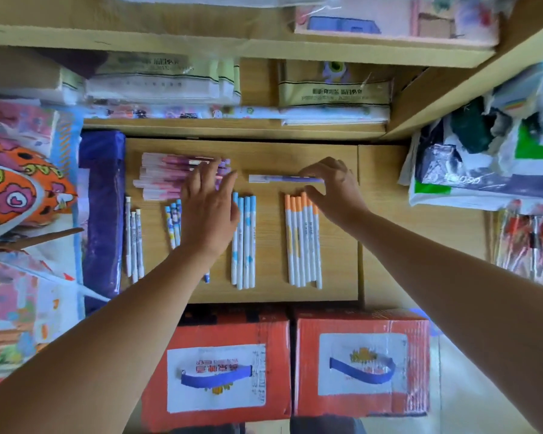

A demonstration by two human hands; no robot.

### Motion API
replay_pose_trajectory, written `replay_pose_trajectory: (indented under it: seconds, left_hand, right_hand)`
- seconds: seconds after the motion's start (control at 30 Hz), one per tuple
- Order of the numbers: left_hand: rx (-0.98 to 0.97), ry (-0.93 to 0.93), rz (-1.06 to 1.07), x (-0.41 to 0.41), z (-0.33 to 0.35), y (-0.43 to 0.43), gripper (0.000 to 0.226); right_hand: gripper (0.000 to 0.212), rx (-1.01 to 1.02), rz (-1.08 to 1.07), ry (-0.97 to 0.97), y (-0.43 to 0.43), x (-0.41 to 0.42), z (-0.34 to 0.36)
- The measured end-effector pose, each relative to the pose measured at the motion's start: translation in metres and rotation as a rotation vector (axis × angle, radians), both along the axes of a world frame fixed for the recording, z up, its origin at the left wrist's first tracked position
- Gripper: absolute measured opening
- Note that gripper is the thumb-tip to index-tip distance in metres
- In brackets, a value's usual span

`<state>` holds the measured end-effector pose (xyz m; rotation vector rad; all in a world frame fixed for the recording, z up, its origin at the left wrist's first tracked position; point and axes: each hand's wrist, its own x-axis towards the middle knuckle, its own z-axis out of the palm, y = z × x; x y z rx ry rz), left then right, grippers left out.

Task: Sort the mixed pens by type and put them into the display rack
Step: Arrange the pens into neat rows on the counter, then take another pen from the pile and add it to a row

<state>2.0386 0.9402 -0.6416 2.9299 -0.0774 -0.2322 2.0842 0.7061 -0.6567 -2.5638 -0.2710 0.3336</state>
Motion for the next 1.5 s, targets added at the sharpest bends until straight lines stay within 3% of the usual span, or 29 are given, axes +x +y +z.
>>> replay_pose_trajectory:
  seconds: [0.17, 0.37, 0.5, 0.63, 0.87, 1.07, 1.37, 1.5]
  left_hand:
    - [-0.136, 0.030, -0.091, -0.009, 0.015, -0.078, 0.038]
    - [-0.290, 0.164, -0.297, -0.042, 0.011, -0.178, 0.033]
    - [-0.201, 0.354, -0.402, -0.058, -0.001, -0.221, 0.046]
    - [-0.067, 0.420, -0.460, -0.063, -0.013, -0.249, 0.052]
    - [0.022, 0.442, -0.451, -0.063, -0.010, -0.263, 0.055]
    - [0.114, 0.526, -0.410, -0.050, 0.007, -0.279, 0.048]
    - [-0.123, 0.412, -0.457, -0.059, 0.035, -0.401, 0.041]
    - [-0.127, 0.383, -0.480, -0.070, 0.035, -0.474, 0.045]
  right_hand:
    - [0.024, 0.136, -0.030, 0.072, -0.053, -0.027, 0.020]
    - [0.029, 0.067, -0.202, 0.204, -0.141, -0.087, 0.018]
    - [0.048, -0.077, -0.253, 0.293, -0.185, -0.126, 0.002]
    - [0.059, -0.053, -0.212, 0.328, -0.202, -0.145, -0.007]
    - [0.049, 0.090, -0.310, 0.334, -0.206, -0.140, 0.001]
    - [0.026, 0.228, -0.533, 0.228, -0.243, -0.149, 0.021]
    - [0.019, 0.053, -0.749, 0.181, -0.380, -0.176, 0.038]
    - [0.021, -0.026, -0.749, 0.206, -0.451, -0.176, 0.035]
